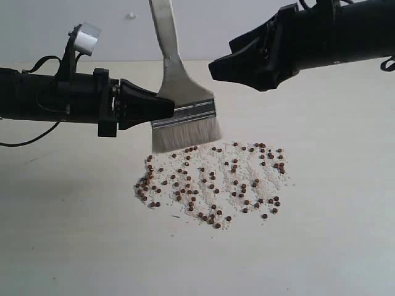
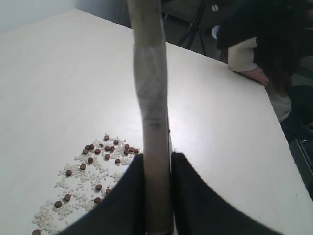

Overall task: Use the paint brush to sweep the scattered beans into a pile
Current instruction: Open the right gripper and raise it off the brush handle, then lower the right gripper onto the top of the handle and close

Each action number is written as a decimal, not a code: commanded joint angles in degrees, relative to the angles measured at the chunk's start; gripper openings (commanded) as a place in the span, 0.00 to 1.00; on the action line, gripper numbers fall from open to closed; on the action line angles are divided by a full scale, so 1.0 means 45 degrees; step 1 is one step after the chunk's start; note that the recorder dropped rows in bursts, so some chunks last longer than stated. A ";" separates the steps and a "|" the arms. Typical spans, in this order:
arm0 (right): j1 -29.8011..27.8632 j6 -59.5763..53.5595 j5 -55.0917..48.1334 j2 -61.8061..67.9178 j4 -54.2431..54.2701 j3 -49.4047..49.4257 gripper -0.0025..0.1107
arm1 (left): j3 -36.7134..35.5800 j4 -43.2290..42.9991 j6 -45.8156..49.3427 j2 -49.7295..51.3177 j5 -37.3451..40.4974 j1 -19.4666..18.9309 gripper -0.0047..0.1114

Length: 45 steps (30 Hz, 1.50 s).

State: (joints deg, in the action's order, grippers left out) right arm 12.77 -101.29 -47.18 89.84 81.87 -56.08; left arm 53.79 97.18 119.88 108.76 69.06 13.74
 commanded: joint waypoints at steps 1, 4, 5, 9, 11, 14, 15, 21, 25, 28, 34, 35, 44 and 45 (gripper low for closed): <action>0.0034 0.2808 0.1310 -0.0279 -0.3023 -0.1054 0.60 | 0.0073 0.0333 0.0033 -0.0056 0.0201 -0.0028 0.04; 0.0034 0.5242 0.1241 0.0085 -0.5247 -0.2451 0.60 | 0.0073 0.0333 0.0033 -0.0056 0.0201 -0.0028 0.04; 0.0034 0.5677 0.0930 0.0272 -0.5620 -0.2894 0.60 | 0.0073 0.0333 0.0033 -0.0056 0.0201 -0.0028 0.04; 0.0034 0.5753 -0.0648 0.1120 -0.5346 -0.4254 0.59 | 0.0073 0.0308 0.0033 -0.0056 0.0201 -0.0028 0.04; 0.0034 0.5524 -0.1239 0.1630 -0.4783 -0.4784 0.59 | 0.0073 0.0240 0.0033 -0.0056 0.0201 -0.0028 0.04; 0.0034 0.5082 -0.2382 0.2345 -0.3486 -0.5556 0.59 | 0.0073 0.0187 0.0033 -0.0056 0.0201 -0.0028 0.04; 0.0034 0.4897 -0.2825 0.2569 -0.3082 -0.5794 0.59 | 0.0073 0.0187 0.0033 -0.0056 0.0201 -0.0028 0.04; 0.0034 0.3873 -0.4809 0.3658 -0.0386 -0.6837 0.58 | 0.0073 0.0135 0.0033 -0.0056 0.0201 -0.0028 0.04; 0.0034 0.3774 -0.5063 0.4255 0.0072 -0.6927 0.58 | 0.0073 0.0189 0.0033 -0.0056 0.0201 -0.0028 0.04; 0.0034 0.3681 -0.5063 0.4640 0.0158 -0.6927 0.58 | 0.0073 0.0099 0.0033 -0.0007 0.0201 -0.0028 0.04; 0.0034 0.3415 -0.5063 0.4663 0.0369 -0.6927 0.58 | 0.0538 -0.0128 -0.0020 0.0390 0.0201 -0.0028 0.04; 0.0034 0.3301 -0.5063 0.4663 0.0417 -0.6927 0.58 | 0.0629 -0.0128 -0.0020 0.0476 0.0201 0.0004 0.04; 0.0095 0.3088 -0.5063 0.4799 0.0474 -0.6927 0.58 | 0.0822 0.0010 -0.0020 0.0748 0.0201 0.0004 0.04; 0.0118 0.3002 -0.5063 0.4834 0.0472 -0.6927 0.58 | 0.0822 0.0040 -0.0020 0.0748 0.0201 0.0004 0.04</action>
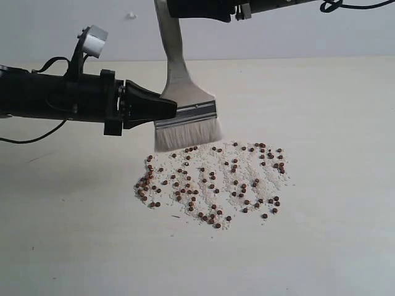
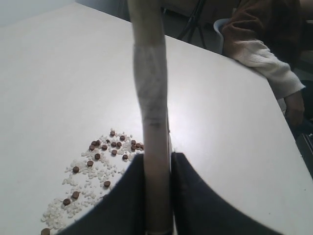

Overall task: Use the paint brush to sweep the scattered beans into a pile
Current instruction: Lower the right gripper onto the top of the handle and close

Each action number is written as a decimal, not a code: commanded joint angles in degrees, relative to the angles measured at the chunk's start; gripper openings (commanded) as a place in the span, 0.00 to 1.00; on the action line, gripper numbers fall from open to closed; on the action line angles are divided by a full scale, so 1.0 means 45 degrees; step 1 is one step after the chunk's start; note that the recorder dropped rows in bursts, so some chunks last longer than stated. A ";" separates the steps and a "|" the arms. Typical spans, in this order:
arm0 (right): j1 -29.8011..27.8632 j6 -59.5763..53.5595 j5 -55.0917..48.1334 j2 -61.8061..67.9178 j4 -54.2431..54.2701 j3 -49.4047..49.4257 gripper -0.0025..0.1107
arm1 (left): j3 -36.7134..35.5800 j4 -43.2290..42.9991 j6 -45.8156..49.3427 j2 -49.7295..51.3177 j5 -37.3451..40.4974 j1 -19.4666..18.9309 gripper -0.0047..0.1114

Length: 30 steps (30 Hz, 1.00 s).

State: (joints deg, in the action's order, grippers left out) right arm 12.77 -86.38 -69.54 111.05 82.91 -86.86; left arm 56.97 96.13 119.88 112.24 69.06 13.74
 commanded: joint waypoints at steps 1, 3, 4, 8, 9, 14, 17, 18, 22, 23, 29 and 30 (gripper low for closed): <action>0.0118 -0.0349 -0.0095 0.0161 0.0242 -0.0087 0.58 | 0.0115 0.0272 -0.0020 -0.0026 0.0201 0.0004 0.04; 0.0276 -0.0481 -0.0095 0.0324 0.0305 -0.0087 0.58 | 0.0115 0.0272 -0.0020 -0.0026 0.0201 0.0004 0.04; 0.0277 -0.0595 -0.0095 0.0409 0.0425 -0.0087 0.58 | 0.0115 0.0272 -0.0020 -0.0026 0.0201 0.0004 0.04; 0.0461 -0.1125 -0.0095 0.0799 0.1219 -0.0087 0.58 | 0.0115 0.0307 0.0008 -0.0026 0.0201 0.0004 0.04; 0.0505 -0.1309 -0.0095 0.0902 0.1393 -0.0087 0.58 | 0.0115 0.0302 0.0022 -0.0026 0.0201 0.0004 0.04; 0.0566 -0.1495 -0.0095 0.1107 0.1608 -0.0087 0.58 | 0.0115 0.0313 0.0033 -0.0026 0.0201 0.0004 0.04; 0.0566 -0.1495 -0.0095 0.1107 0.1862 -0.0087 0.58 | 0.0115 0.0313 0.0033 -0.0026 0.0201 0.0004 0.04; 0.0566 -0.1495 -0.0095 0.1107 0.1894 -0.0087 0.58 | 0.0115 0.0313 0.0033 -0.0026 0.0201 0.0004 0.04; 0.0785 -0.1495 -0.0095 0.1107 0.1873 -0.0087 0.58 | 0.0115 0.0313 0.0033 -0.0026 0.0201 0.0004 0.04; 0.0915 -0.1602 -0.0095 0.1107 0.1873 -0.0087 0.58 | 0.0115 0.0313 0.0033 -0.0026 0.0201 0.0004 0.04; 0.1020 -0.1770 -0.0095 0.1107 0.1866 -0.0087 0.57 | 0.0115 0.0099 0.0030 -0.0026 0.0201 0.0004 0.04; 0.0993 -0.1770 -0.0095 0.1107 0.1774 -0.0087 0.57 | 0.0115 0.0076 0.0030 -0.0026 0.0201 0.0004 0.04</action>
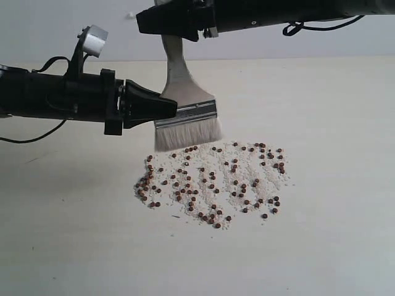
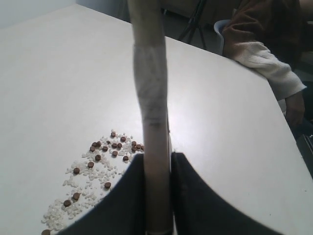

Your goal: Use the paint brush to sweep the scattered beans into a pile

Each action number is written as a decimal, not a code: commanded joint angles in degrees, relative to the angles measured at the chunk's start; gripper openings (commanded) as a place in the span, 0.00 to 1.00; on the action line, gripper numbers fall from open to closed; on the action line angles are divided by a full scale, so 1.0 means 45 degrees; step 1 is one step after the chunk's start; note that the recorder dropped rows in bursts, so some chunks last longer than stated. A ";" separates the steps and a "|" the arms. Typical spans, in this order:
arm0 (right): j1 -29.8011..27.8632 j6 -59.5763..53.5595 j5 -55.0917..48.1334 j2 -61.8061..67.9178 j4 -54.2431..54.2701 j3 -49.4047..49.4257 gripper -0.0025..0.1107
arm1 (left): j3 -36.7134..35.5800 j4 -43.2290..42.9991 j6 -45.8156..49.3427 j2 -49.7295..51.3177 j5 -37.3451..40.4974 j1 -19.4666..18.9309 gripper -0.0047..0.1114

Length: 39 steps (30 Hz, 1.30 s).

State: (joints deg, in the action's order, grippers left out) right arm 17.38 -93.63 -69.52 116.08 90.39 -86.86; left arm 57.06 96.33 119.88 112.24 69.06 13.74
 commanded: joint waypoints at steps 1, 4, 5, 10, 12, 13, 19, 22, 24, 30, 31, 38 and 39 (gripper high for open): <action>-0.0029 -0.0135 -0.0098 -0.0011 0.0001 -0.0087 0.56 | 0.0094 0.0031 0.0030 -0.0026 0.0201 0.0004 0.04; -0.0029 -0.0135 -0.0098 -0.0011 -0.0030 -0.0087 0.53 | 0.0094 0.0009 -0.0021 -0.0026 0.0201 0.0004 0.04; -0.0029 -0.0135 -0.0098 -0.0011 -0.0053 -0.0087 0.46 | 0.0094 -0.0022 -0.0021 -0.0026 0.0201 0.0004 0.04; -0.0029 -0.1413 -0.0098 -0.0011 -0.0053 -0.0087 0.04 | 0.0094 -0.0054 -0.0021 -0.0026 0.0201 0.0004 0.04; -0.0007 -0.1982 -0.0098 -0.0011 -0.0078 -0.0087 0.02 | 0.0094 -0.0054 -0.0021 -0.0026 0.0201 0.0004 0.04; -0.0007 -0.2239 -0.0098 -0.0011 -0.0139 -0.0087 0.02 | 0.0094 -0.0054 -0.0021 -0.0026 0.0201 0.0004 0.04; -0.0007 -0.1877 -0.0098 -0.0011 -0.1272 -0.0087 0.02 | 0.0094 0.0036 -0.0050 -0.0026 0.0201 0.0004 0.04; -0.0007 -0.1588 -0.0098 -0.0011 -0.1322 -0.0087 0.02 | 0.0094 0.0003 -0.0174 -0.0054 0.0201 0.0004 0.05; -0.0007 -0.1465 -0.0098 -0.0011 -0.1322 -0.0087 0.02 | 0.0094 -0.0017 -0.0174 -0.0050 0.0201 0.0004 0.10; -0.0007 -0.1018 -0.0098 -0.0011 -0.1456 -0.0087 0.02 | 0.0094 0.0000 -0.0174 -0.0070 0.0201 0.0004 0.43; -0.0007 -0.1018 -0.0098 -0.0011 -0.1456 -0.0087 0.02 | 0.0094 0.0026 -0.0174 -0.0102 0.0201 0.0004 0.50; -0.0037 -0.0778 -0.0098 -0.0094 -0.0855 -0.0087 0.02 | 0.0094 -0.0268 -0.0514 -0.0283 0.0201 -0.0113 0.62; -0.0037 -0.0485 -0.0098 -0.0234 -0.0854 -0.0087 0.02 | 0.0094 -0.0268 -0.0730 -0.0391 0.0201 -0.0215 0.62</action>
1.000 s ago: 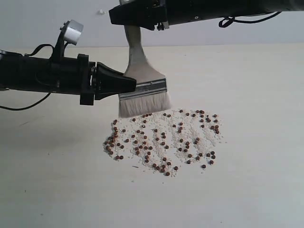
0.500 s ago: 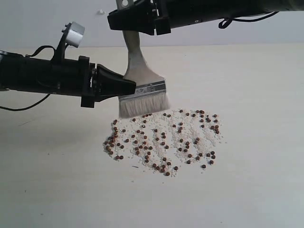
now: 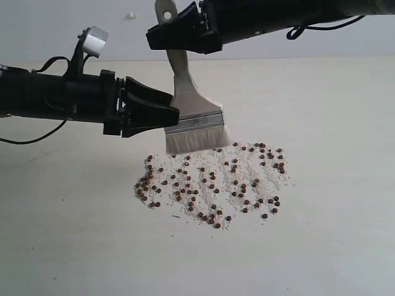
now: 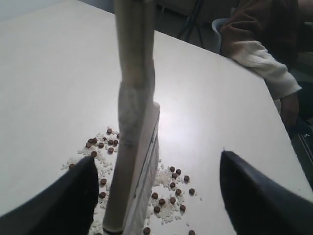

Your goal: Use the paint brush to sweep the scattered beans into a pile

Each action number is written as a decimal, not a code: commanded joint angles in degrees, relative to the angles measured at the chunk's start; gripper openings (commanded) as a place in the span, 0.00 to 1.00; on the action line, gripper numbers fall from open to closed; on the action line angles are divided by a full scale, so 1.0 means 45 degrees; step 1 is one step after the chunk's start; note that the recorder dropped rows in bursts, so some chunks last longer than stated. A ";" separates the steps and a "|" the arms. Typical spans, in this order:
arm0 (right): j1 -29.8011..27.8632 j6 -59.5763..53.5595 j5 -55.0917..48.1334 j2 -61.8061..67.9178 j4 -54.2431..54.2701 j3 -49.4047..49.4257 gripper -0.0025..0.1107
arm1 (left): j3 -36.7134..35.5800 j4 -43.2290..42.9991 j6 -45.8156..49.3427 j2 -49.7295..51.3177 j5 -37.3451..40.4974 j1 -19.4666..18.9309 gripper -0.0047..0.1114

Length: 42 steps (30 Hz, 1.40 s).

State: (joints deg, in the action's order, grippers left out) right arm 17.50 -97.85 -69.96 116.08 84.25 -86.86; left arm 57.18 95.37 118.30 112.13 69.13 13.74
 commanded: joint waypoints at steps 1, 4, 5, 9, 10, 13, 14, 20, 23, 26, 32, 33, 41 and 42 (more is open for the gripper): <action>-0.0090 0.0862 0.0617 -0.0393 0.0451 -0.0087 0.02 | 0.0068 -0.0054 -0.0477 -0.0476 0.0184 -0.0348 0.62; -0.0237 0.2024 0.2134 -0.0908 -0.0175 -0.0087 0.02 | 0.0068 -0.0075 -0.0869 -0.0849 0.0184 -0.0880 0.62; -0.0310 0.2299 0.2311 -0.1057 -0.0371 -0.0087 0.02 | 0.0068 -0.0075 -0.1090 -0.0937 0.0184 -0.1057 0.62; -0.0792 0.3677 0.2813 -0.1581 -0.1158 -0.0087 0.02 | 0.0068 -0.0305 -0.2309 -0.1485 0.0184 -0.1966 0.62; -0.0927 0.4076 0.2925 -0.1714 -0.1345 -0.0087 0.02 | 0.0068 -0.0437 -0.2585 -0.1592 0.0184 -0.2153 0.60; -0.1225 0.4872 0.3114 -0.2134 -0.1706 0.0021 0.02 | 0.0068 -0.0904 -0.3440 -0.1813 0.0184 -0.2550 0.42; -0.1339 0.5133 0.3366 -0.2344 -0.1750 0.0206 0.02 | 0.0068 -0.1044 -0.3657 -0.1866 0.0184 -0.2637 0.30; -0.1547 0.5602 0.6338 -0.4242 -0.1817 0.2588 0.02 | -0.0342 -0.0957 -0.4433 -0.1899 0.0184 -0.2759 0.04; -0.1547 0.5602 0.8412 -0.5536 -0.1711 0.4276 0.02 | -0.0914 -0.0541 -0.4255 -0.2123 0.0184 -0.2848 0.04; -0.1547 0.5315 1.0982 -0.7042 -0.0973 0.5971 0.02 | -0.1842 0.0132 -0.3687 -0.2603 0.0184 -0.2972 0.04; -0.1519 0.3201 1.4148 -0.9911 0.0854 0.8804 0.02 | -0.4294 0.1017 -0.1662 -0.3985 0.0184 -0.3057 0.04; -0.1519 0.3177 1.4445 -1.0283 0.0945 0.9107 0.02 | -0.4648 0.1017 -0.1292 -0.4223 0.0184 -0.3057 0.04; -0.1519 0.3158 1.7177 -1.1721 0.1143 1.0553 0.02 | -0.6859 0.1017 0.0388 -0.5569 0.0184 -0.3057 0.04; -0.1519 0.3158 1.7215 -1.1721 0.1056 1.0578 0.02 | -0.7036 0.1017 0.0389 -0.5731 0.0184 -0.3057 0.04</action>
State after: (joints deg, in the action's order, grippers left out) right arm 10.91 -82.92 5.35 64.16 89.45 -40.01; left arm 27.60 98.96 118.28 88.25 69.49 0.00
